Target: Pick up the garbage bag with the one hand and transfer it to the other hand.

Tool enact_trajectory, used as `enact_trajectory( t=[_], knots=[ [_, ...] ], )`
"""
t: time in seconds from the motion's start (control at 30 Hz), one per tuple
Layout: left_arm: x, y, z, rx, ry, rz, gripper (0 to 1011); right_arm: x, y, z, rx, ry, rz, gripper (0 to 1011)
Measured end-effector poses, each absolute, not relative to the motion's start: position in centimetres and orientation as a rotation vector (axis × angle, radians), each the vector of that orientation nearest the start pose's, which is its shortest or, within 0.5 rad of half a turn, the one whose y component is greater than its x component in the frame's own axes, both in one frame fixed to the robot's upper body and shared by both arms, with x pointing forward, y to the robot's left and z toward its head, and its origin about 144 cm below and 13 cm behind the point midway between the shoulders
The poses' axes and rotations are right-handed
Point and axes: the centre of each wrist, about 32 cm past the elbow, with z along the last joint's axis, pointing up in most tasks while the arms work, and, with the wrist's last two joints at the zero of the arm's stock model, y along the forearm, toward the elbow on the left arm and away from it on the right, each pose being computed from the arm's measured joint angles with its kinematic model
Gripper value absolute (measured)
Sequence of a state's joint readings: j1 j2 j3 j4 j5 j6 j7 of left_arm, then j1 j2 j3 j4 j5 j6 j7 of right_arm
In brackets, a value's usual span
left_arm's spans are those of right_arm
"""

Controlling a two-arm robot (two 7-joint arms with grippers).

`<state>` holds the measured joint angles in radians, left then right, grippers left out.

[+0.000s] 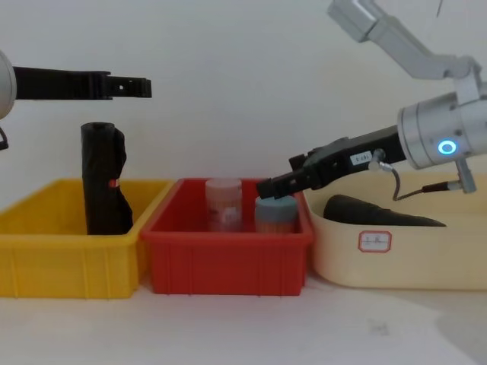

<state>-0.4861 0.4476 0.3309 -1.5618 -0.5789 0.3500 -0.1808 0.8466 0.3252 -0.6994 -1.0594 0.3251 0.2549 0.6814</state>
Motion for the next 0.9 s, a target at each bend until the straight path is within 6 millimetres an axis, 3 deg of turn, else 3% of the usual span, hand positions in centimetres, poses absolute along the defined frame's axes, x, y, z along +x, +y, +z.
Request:
enact_trajectory(
  t=[0.9],
  knots=[
    [55.5,26.2,130.1,0.022,0.03,1.079,1001,66.8,-18.5,126.6,-0.479,-0.079,-0.571,1004]
  ],
)
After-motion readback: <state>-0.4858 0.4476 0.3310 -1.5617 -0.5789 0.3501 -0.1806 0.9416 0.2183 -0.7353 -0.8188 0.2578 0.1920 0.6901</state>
